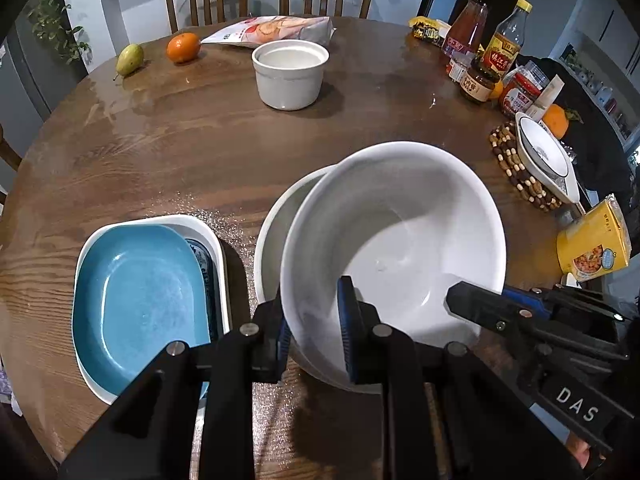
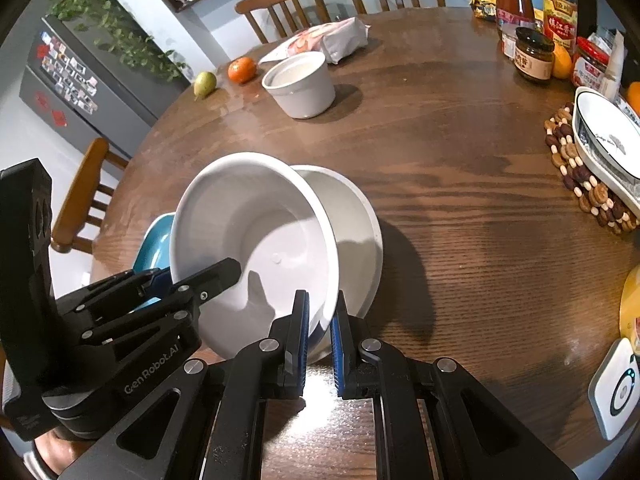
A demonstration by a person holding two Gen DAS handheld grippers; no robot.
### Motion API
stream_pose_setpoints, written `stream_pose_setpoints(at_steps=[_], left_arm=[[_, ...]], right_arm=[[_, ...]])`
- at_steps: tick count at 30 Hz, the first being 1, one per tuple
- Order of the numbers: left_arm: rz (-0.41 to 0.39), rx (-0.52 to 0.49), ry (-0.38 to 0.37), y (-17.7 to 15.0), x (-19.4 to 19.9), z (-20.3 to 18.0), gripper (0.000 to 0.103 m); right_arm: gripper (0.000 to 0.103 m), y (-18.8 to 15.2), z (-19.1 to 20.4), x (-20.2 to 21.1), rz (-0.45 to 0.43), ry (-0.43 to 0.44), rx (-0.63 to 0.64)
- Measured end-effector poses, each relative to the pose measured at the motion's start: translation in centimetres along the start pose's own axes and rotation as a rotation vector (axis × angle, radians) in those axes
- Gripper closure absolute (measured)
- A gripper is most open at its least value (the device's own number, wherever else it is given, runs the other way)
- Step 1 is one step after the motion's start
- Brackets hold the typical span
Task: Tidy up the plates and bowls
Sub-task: 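Carry the held bowl over the large white bowl beside the teal dish stack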
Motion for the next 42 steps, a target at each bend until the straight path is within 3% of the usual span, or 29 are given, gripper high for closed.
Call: stream_pose_setpoints(at_steps=[13, 42], left_arm=[[0.016, -0.004, 0.006, 0.1, -0.7, 0.3, 0.085], [0.023, -0.024, 0.020, 0.4, -1.2, 0.4, 0.085]], right_arm=[[0.092, 0.3, 0.3, -0.5, 0.020, -0.059, 0.045], [0.092, 0.7, 0.2, -1.2, 0.040, -0.089, 0.070]])
Point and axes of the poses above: each gripper's, at about its wrist camera, not at the fingertips, and x roughly against the way its jaws point, z to its left, y to its top, the point moved 6 cm from there along -x, roughly the way its jaws point, and after that the axes turned 4 degrees about -z, right-handed, at the moved point
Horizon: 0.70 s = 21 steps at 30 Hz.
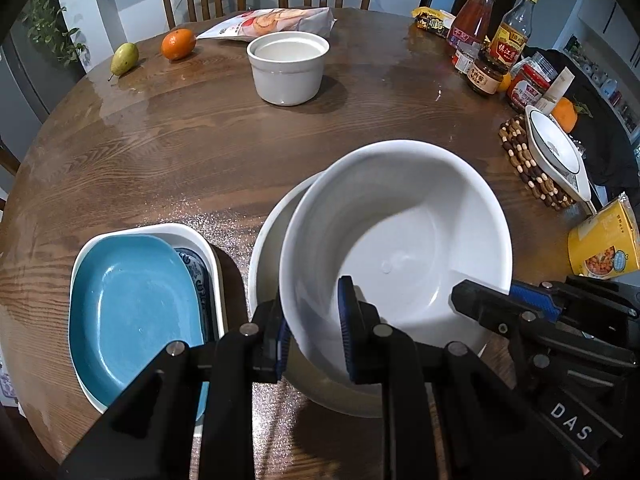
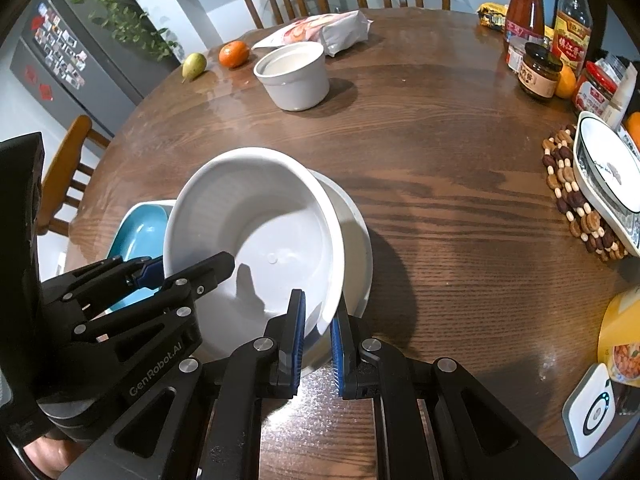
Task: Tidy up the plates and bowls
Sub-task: 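Carry the held bowl over the large white bowl beside the teal dish stack, then lower the held bowl down inside the large white bowl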
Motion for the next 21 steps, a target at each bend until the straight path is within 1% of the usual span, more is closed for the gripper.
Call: stream_pose_setpoints(at_steps=[21], left_arm=[[0.005, -0.012, 0.013, 0.12, 0.01, -0.07, 0.085]], right_arm=[[0.091, -0.20, 0.14, -0.14, 0.009, -0.014, 0.013]])
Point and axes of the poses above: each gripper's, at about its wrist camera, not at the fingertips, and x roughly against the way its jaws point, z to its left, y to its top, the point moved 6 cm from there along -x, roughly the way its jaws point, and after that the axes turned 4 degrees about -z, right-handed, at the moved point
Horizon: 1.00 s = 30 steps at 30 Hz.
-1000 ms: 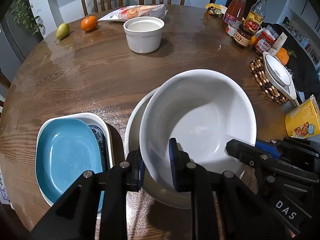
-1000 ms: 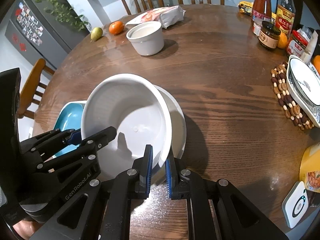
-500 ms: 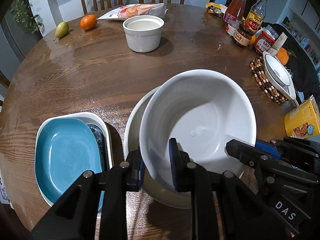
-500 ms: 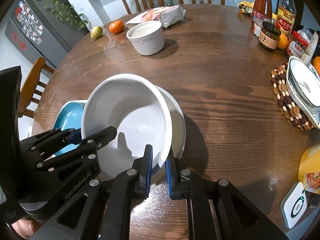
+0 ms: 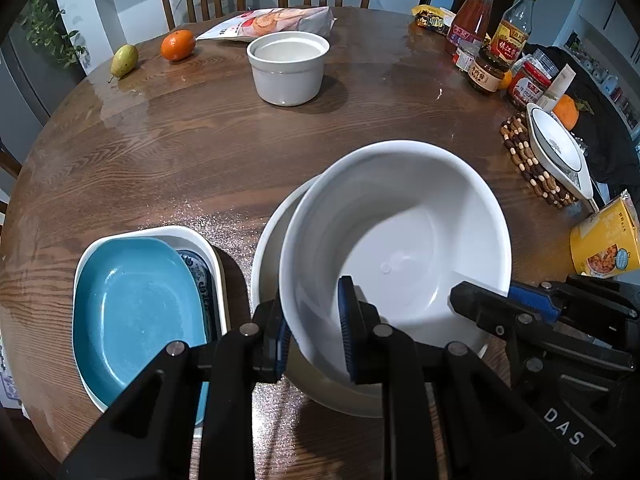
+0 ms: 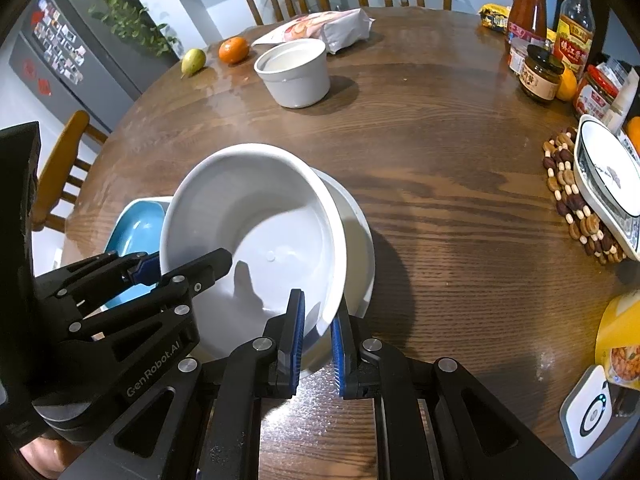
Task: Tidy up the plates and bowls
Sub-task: 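Lower the held bowl down inside the large white bowl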
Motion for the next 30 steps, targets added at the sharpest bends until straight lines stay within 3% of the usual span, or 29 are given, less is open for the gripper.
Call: stream_pose_setpoints(at_steps=[30], left_arm=[[0.004, -0.041, 0.000, -0.18, 0.15, 0.10, 0.079]], right_arm=[[0.090, 0.07, 0.38, -0.05, 0.001, -0.034, 0.024]])
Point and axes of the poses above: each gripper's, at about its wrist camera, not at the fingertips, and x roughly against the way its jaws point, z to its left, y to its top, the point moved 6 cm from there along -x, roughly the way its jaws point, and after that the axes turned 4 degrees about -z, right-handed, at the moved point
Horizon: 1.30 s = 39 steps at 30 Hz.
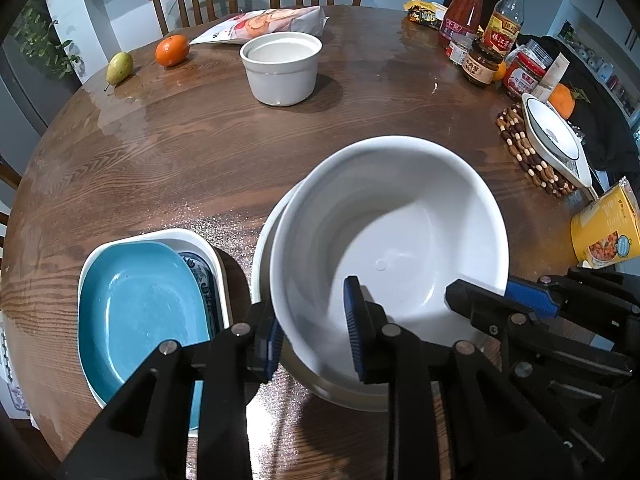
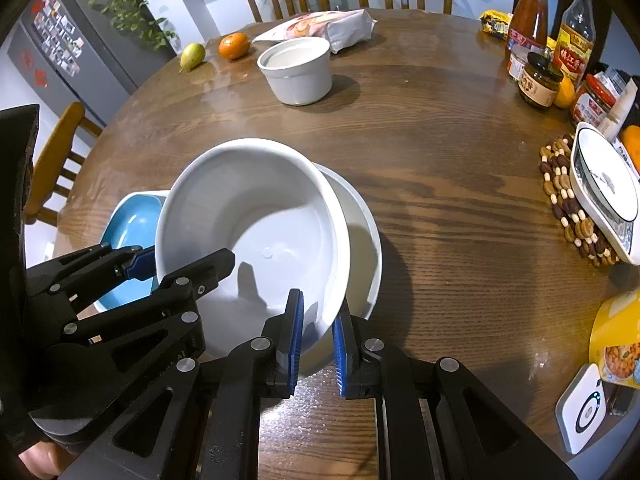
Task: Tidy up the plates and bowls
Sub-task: 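Lower the held bowl down inside the large white bowl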
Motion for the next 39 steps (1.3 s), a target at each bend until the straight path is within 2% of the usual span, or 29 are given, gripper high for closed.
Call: stream_pose_setpoints(at_steps=[39], left_arm=[[0.005, 0.007, -0.006, 0.33, 0.18, -0.07, 0.074]], right_arm=[[0.090, -0.14, -0.03, 0.22, 0.004, 0.003, -0.011]])
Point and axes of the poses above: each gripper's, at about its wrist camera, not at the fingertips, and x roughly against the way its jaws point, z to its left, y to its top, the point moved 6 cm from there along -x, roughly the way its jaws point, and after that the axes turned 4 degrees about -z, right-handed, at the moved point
